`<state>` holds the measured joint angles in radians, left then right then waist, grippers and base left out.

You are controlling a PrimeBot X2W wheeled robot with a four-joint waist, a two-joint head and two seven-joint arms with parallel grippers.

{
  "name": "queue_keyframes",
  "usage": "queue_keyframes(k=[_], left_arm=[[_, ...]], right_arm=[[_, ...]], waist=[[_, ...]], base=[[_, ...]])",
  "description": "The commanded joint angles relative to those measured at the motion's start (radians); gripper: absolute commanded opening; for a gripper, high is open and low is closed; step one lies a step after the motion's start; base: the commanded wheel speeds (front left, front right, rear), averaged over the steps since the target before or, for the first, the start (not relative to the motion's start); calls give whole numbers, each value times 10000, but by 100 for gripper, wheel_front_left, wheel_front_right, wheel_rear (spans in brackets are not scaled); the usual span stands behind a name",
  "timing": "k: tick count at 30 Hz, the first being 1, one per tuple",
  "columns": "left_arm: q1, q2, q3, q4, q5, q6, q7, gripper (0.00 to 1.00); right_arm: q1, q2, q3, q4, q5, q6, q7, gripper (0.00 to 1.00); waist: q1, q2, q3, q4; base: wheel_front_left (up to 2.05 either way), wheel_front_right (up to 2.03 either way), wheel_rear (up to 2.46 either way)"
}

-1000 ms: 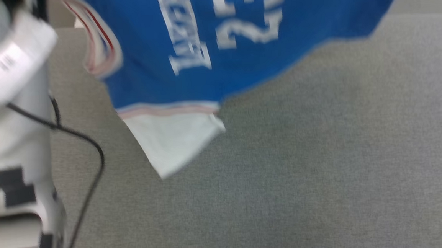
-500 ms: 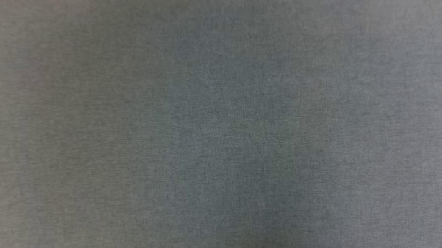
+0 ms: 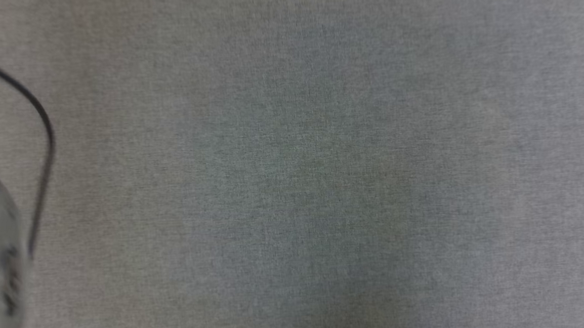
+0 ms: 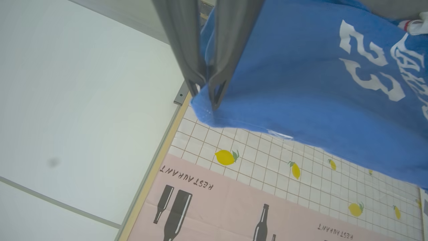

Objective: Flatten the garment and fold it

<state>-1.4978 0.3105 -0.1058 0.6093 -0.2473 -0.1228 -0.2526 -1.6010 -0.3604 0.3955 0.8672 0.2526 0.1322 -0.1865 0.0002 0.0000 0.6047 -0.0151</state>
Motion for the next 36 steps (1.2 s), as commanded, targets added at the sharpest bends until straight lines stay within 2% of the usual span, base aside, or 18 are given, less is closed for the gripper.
queue_keyframes(k=[1,9,15,26,31,36], left_arm=[[741,-19,115,-109,-209,-41,-87,0],[4921,-152,586,-1030,-572,-69,-90,0],[8146,-153,450,-2024,-645,-75,-90,0],[13205,-42,177,-3260,-932,4,87,0],[15026,20,140,-3861,-1094,155,489,0],[16294,114,37,-4252,-1249,174,890,0]], right_arm=[[486,69,212,197,137,-15,-169,0],[3036,219,1710,1006,838,-15,-481,0],[5149,-11,2826,662,1662,-15,-627,0],[8979,-1245,4671,-774,3278,-15,-468,0],[10389,-1872,5038,-1589,3657,-15,-254,0],[11819,-2597,4784,-2404,3937,-15,-36,0]], waist=[[-2,0,-440,72],[-2,0,-1935,124],[-2,0,-3243,193],[-2,0,-5377,308],[-2,0,-5985,321],[-2,0,-6262,369]], base=[[0,0,0],[0,0,0],[0,0,0],[0,0,0],[0,0,0],[0,0,0]])
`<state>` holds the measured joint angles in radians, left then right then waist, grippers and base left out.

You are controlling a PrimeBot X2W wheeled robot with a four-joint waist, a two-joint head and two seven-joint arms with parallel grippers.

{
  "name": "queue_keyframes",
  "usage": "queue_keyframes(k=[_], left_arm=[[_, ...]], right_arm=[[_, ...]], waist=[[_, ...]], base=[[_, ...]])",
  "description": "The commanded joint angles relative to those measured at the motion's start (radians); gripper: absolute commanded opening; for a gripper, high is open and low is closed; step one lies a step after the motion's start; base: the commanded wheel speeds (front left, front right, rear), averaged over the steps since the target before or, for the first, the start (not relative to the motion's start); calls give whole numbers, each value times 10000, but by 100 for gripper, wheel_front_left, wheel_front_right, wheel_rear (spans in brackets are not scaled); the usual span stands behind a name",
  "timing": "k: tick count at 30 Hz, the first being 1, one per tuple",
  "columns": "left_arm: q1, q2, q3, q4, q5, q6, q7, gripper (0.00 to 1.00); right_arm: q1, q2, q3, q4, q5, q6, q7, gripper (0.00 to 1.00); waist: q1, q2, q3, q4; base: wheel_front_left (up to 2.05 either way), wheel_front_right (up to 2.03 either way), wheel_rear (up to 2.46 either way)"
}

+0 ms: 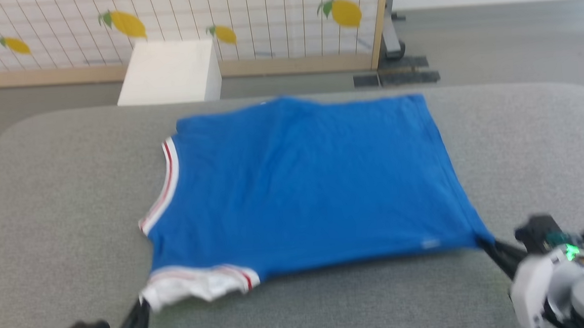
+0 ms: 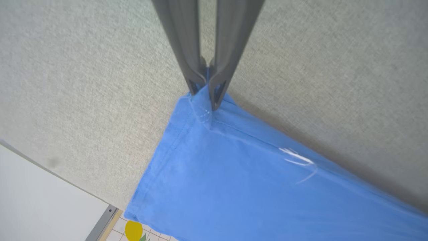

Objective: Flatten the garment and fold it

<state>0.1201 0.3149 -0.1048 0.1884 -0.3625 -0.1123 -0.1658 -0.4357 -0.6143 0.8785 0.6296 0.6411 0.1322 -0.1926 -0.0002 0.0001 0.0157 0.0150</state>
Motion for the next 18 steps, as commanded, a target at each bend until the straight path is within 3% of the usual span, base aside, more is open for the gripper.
queue_keyframes(k=[1,12,18], left_arm=[[311,82,14,-86,-136,72,113,0],[2264,-12,-96,-235,-588,214,569,0],[2542,66,-206,-255,-651,206,710,0]], right_arm=[[412,-142,-113,-153,68,-15,75,0],[3616,-504,-1563,-1641,-207,-15,566,0],[4562,-461,-2690,-2621,-797,-15,1085,0]], waist=[[2,-1,-406,52],[2,-1,-745,156],[2,-1,-808,129]], base=[[0,0,0],[0,0,0],[0,0,0]])
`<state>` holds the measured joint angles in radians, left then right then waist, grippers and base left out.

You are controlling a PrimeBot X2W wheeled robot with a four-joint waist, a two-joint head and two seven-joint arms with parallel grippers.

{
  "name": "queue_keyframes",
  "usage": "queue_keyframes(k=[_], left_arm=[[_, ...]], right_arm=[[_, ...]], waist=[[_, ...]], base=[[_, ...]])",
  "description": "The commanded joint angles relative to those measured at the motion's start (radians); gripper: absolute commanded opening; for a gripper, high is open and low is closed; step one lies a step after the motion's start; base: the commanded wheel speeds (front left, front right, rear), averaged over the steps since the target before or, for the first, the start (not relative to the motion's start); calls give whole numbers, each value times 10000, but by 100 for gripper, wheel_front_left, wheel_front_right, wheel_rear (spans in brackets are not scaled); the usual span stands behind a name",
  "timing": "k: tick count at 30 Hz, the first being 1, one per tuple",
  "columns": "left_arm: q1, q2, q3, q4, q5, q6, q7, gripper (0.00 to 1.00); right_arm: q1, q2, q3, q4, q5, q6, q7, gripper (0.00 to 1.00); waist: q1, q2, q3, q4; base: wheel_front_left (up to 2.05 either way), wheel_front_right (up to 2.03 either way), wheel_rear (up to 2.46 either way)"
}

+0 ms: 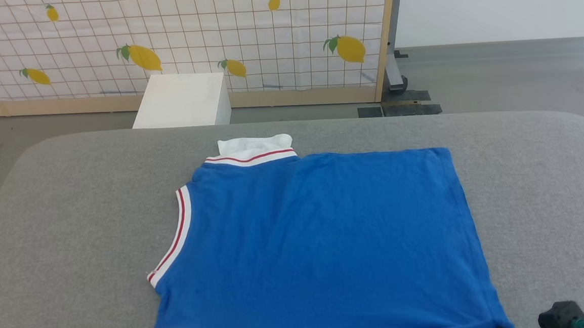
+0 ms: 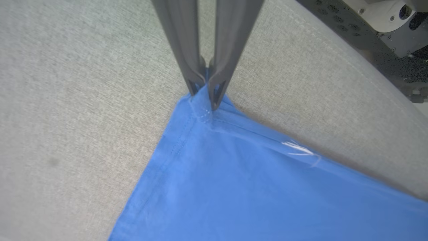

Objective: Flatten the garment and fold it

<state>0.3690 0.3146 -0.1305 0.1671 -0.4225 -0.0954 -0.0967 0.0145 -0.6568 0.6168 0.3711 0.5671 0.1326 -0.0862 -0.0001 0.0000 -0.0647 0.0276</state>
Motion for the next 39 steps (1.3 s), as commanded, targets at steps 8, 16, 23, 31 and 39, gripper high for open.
queue_keyframes(k=[8,16,23,31,39], left_arm=[[-1346,426,-89,-417,355,7,-67,0],[-4316,570,-778,288,833,-191,-16,0],[-6958,468,-847,2096,899,-240,-379,0],[-8855,527,-1316,4646,993,-310,-511,0],[-9304,280,-2107,6776,776,-346,-758,0]], right_arm=[[178,411,-1690,-1274,-745,-19,653,0],[-763,1058,-2558,-1681,-1172,-19,1147,0],[-2254,1463,-2453,-1191,-1358,-19,1317,0],[-3969,1712,-1690,243,-1342,-19,1314,0],[-4832,1944,-780,1674,-1004,-19,1076,0]], waist=[[1,0,-2,-25],[1,0,928,-330],[1,0,2341,-702],[1,0,3445,-987],[1,0,3537,-879]], base=[[0,0,0],[0,0,0],[0,0,0],[0,0,0],[0,0,0]])
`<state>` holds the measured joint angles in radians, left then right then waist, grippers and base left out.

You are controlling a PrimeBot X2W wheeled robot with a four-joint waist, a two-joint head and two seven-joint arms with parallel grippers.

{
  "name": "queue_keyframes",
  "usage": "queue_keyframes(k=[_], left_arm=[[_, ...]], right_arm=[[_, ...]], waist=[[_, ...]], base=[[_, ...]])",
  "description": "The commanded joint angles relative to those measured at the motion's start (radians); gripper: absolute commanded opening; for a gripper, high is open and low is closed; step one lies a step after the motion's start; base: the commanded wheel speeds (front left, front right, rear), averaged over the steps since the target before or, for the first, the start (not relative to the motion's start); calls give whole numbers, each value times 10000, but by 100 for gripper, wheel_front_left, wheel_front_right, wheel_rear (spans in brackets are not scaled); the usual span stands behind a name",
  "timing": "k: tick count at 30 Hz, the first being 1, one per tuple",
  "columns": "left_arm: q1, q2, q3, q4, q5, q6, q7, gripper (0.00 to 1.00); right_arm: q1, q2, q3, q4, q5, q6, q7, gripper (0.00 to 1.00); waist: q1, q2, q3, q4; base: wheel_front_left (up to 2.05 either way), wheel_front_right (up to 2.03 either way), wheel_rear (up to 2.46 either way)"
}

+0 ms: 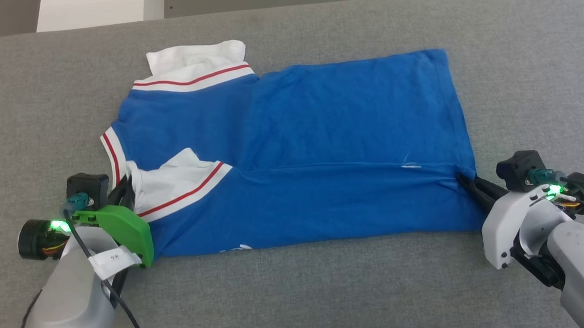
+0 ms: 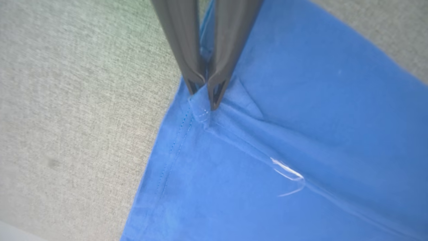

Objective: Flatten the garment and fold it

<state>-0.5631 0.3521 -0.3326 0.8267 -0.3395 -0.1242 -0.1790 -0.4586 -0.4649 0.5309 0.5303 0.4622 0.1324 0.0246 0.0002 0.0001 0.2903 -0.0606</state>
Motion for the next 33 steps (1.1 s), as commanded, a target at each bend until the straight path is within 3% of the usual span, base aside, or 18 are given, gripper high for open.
queue_keyframes(k=[1,3,4,5,6,12,18,22,29,33], left_arm=[[23,-155,-131,327,-207,-60,27,0],[27,-181,-306,558,-468,-61,-108,0],[22,-161,-425,652,-622,-62,-182,47],[6,-125,-552,686,-732,-62,-254,100],[-12,-69,-649,687,-801,-62,-314,100],[-343,630,-1217,324,-1244,-64,-497,100],[-879,1427,-1957,-566,-1667,-64,599,100],[-1134,1921,-2664,-1387,-2396,-64,2392,100],[-1571,2749,-3857,-2659,-4493,-64,6514,100],[-1797,3077,-4355,-3037,-5058,-65,8067,100]], right_arm=[[-153,-4,173,145,52,-17,-109,0],[-249,-89,301,269,70,-17,-301,0],[-277,-134,348,309,120,-17,-382,12],[-303,-180,357,314,176,-17,-482,47],[-332,-226,328,307,202,-17,-585,100],[-332,-538,109,-10,368,-17,-846,100],[-3,-753,-93,-574,371,-17,-697,100],[272,-778,-159,-910,320,-17,-506,100],[511,-750,-200,-1325,309,-17,-133,100],[435,-717,-150,-1454,363,-17,49,100]], waist=[[-2,-1,-70,16],[-2,-1,-244,56],[-2,-1,-373,92],[-2,-1,-525,126],[-2,-1,-666,149],[-2,-1,-1573,305],[-2,-1,-2150,451],[-2,-1,-2331,526],[-2,-1,-2335,466],[-2,-1,-2178,280]], base=[[0,0,0],[0,0,0],[0,0,0],[0,0,0],[0,0,0],[0,0,0],[0,0,0],[0,0,0],[0,0,0],[0,0,0]])
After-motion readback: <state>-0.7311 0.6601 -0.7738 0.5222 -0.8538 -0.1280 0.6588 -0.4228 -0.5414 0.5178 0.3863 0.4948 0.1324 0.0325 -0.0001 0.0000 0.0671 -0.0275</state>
